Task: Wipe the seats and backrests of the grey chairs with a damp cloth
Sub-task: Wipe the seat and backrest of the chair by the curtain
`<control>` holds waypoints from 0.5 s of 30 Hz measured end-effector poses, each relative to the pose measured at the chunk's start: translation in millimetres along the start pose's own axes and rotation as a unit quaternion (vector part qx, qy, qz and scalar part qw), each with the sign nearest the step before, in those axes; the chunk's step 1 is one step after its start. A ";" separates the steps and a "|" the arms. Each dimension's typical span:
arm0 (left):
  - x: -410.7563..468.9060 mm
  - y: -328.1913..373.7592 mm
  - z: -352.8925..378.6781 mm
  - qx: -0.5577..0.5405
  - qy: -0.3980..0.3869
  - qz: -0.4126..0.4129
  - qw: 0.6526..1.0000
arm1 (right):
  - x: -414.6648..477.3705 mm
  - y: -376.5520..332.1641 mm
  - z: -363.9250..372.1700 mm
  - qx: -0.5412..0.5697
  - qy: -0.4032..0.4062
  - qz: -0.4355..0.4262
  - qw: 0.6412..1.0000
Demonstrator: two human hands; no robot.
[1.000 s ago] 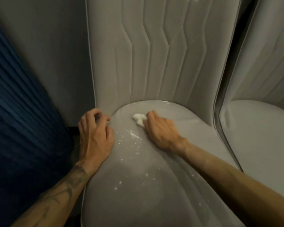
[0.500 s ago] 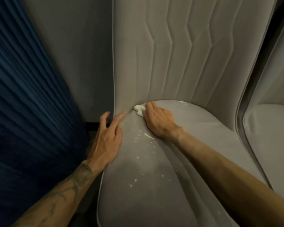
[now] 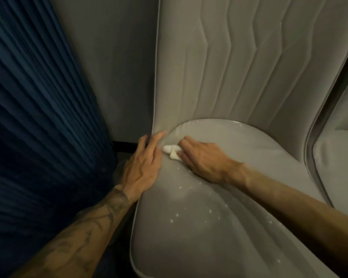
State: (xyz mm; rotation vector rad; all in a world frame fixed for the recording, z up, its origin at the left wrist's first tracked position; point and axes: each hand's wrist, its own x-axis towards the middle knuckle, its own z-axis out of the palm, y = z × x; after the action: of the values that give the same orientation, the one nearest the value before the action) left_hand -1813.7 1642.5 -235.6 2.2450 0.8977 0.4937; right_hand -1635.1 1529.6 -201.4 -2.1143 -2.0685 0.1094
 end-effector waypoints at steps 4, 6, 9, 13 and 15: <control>0.5 0.2 0.5 -0.002 0.003 -0.002 1.000 | 16.7 2.4 -4.5 -0.024 0.025 0.073 0.997; 0.4 -0.7 1.4 -0.003 0.000 -0.002 1.000 | -0.4 -11.4 -0.1 -0.018 0.028 0.016 0.999; 1.1 -2.5 2.4 -0.003 0.000 -0.005 1.000 | -26.2 -7.7 -3.7 -0.004 -0.005 -0.023 1.000; 1.9 -6.2 3.0 -0.003 -0.003 -0.004 1.000 | -4.0 4.0 -13.1 -0.025 0.005 0.070 0.997; 2.5 -7.8 3.5 -0.008 -0.008 -0.004 1.000 | -11.1 -10.5 -7.3 -0.021 0.013 0.033 0.999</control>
State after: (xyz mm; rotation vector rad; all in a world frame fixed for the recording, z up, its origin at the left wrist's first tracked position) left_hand -1813.7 1646.9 -243.3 2.2266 0.8910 0.4775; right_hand -1644.4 1518.2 -193.2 -2.1976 -2.0044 0.0466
